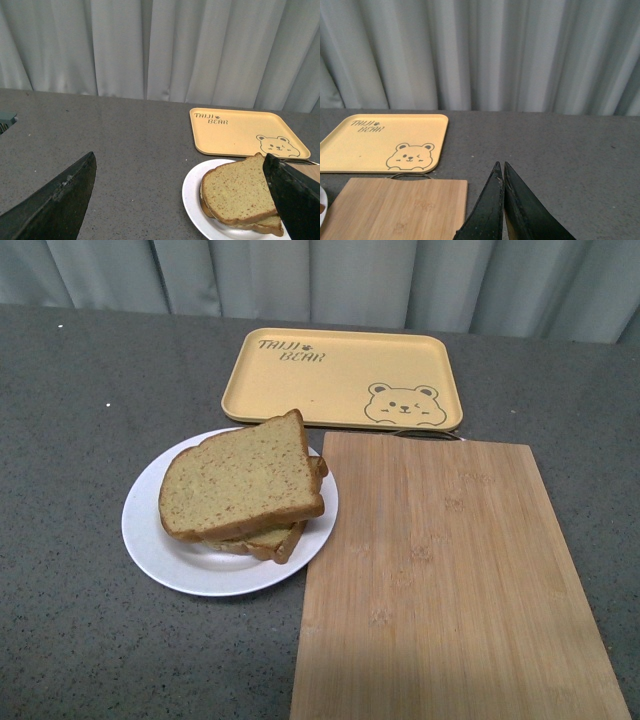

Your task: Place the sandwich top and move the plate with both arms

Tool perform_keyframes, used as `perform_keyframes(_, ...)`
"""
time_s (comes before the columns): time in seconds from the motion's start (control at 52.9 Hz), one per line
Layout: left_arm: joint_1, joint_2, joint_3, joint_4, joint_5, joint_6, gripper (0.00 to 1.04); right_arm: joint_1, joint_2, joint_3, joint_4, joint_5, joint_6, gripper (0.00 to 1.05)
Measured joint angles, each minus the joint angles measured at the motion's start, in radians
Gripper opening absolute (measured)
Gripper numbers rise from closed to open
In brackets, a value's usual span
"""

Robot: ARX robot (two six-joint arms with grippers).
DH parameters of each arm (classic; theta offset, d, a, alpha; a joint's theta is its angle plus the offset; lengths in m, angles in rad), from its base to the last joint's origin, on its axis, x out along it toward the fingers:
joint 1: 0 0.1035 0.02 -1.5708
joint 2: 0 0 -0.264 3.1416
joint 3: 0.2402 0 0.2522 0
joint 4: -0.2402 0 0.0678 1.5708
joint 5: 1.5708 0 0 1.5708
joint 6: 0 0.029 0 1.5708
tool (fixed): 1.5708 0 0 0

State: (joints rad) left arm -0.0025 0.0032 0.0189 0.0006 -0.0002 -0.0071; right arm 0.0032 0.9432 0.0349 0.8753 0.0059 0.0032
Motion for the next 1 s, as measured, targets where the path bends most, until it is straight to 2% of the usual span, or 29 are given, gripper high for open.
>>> perform_keyframes(0.699, 0.000, 0.000, 0.000, 0.000, 0.000, 0.000, 0.98, -0.001, -0.568, -0.031, -0.498, -0.006, 0.000, 0.01)
perform_keyframes(1.001, 0.000, 0.000, 0.000, 0.000, 0.000, 0.000, 0.98, -0.001, -0.688, -0.031, -0.615, -0.007, 0.000, 0.01)
